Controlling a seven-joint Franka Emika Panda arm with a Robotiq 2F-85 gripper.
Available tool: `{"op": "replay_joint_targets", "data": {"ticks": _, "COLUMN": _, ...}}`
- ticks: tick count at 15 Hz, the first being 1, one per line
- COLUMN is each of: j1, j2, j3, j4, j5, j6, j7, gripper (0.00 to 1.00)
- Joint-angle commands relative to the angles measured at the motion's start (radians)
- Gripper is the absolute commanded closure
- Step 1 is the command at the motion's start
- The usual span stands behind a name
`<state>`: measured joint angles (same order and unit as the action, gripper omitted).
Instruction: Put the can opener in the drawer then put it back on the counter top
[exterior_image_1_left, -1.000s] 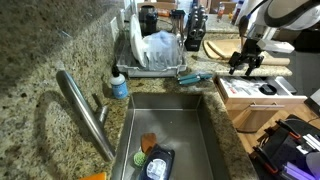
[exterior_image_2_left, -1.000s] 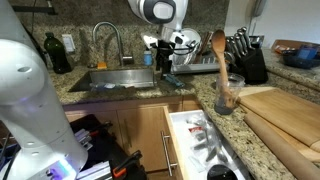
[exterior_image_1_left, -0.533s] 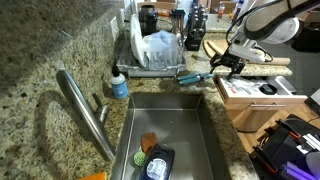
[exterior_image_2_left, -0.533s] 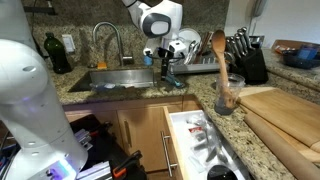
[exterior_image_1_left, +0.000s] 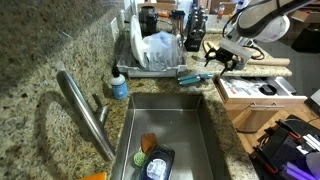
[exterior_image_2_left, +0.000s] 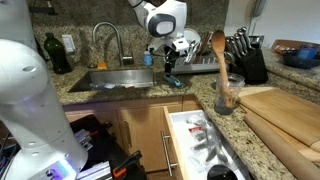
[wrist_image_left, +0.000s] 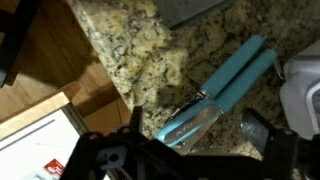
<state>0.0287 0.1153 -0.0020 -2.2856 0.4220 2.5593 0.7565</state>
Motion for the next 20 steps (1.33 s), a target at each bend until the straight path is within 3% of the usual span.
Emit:
{"op": "replay_joint_targets", "data": {"ticks": 1, "j1": 0.027, "j2": 0.163, "j3": 0.01, "j4": 0.076, "j5": 0.045, "j6": 0.159, "j7": 0.167, "gripper": 0.0}}
{"op": "replay_joint_targets", "data": {"ticks": 2, "j1": 0.01, "j2": 0.074, "j3": 0.006, "j4": 0.036, "j5": 0.017, "j6": 0.08, "j7": 0.094, "gripper": 0.0}}
{"op": "replay_joint_targets", "data": {"ticks": 5, "j1": 0.018, "j2": 0.11, "j3": 0.007, "j4": 0.046, "j5": 0.013, "j6": 0.102, "j7": 0.111, "gripper": 0.0}}
{"op": "replay_joint_targets", "data": {"ticks": 10, "j1": 0.068, "j2": 0.238, "j3": -0.075, "j4": 0.091, "j5": -0.124, "j6": 0.182, "j7": 0.478, "gripper": 0.0}}
{"op": "replay_joint_targets", "data": {"ticks": 11, "j1": 0.042, "j2": 0.167, "j3": -0.036, "j4": 0.061, "j5": -0.094, "j6": 0.146, "j7": 0.387, "gripper": 0.0}}
{"op": "replay_joint_targets", "data": {"ticks": 15, "j1": 0.046, "j2": 0.183, "j3": -0.038, "j4": 0.065, "j5": -0.106, "j6": 0.152, "j7": 0.406, "gripper": 0.0}}
{"op": "replay_joint_targets", "data": {"ticks": 20, "j1": 0.082, "j2": 0.254, "j3": -0.051, "j4": 0.106, "j5": -0.116, "j6": 0.228, "j7": 0.537, "gripper": 0.0}}
